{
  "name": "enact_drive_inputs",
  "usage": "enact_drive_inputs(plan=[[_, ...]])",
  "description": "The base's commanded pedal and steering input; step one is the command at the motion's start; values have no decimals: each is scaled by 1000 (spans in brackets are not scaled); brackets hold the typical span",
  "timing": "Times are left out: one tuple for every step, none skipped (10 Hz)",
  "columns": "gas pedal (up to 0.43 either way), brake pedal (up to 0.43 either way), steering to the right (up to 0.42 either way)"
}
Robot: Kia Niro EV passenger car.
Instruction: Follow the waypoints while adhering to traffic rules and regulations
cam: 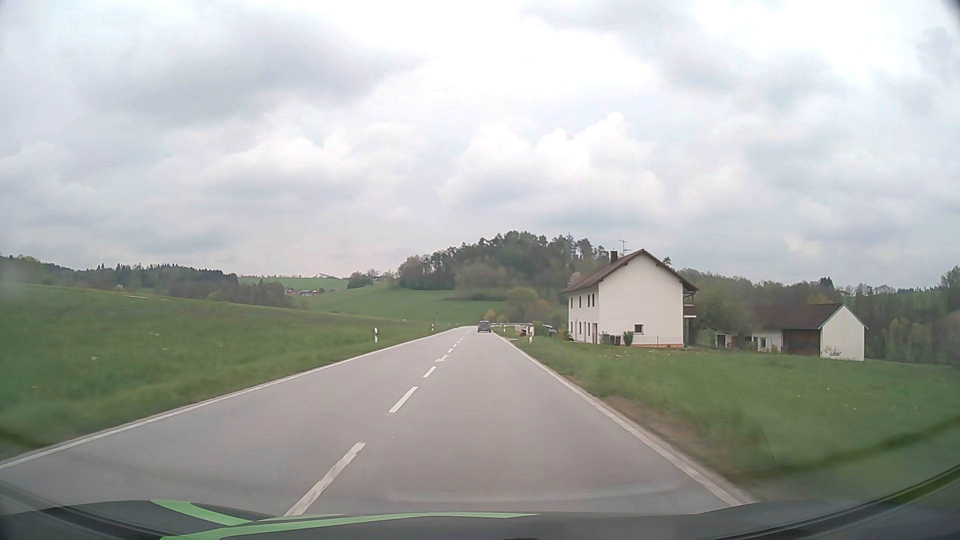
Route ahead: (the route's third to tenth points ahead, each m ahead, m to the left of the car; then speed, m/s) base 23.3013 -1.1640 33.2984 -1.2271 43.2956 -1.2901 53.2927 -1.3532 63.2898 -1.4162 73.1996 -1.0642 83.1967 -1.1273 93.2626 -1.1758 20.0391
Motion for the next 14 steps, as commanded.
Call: enact_drive_inputs(plan=[[197, 0, 0], [197, 0, 0], [197, 0, 0], [197, 0, 0], [197, 0, 0], [197, 0, 0], [197, 0, 0], [197, 0, 0], [197, 0, 0], [197, 0, 0], [197, 0, 0], [197, 0, 0], [197, 0, 0], [197, 0, 0]])
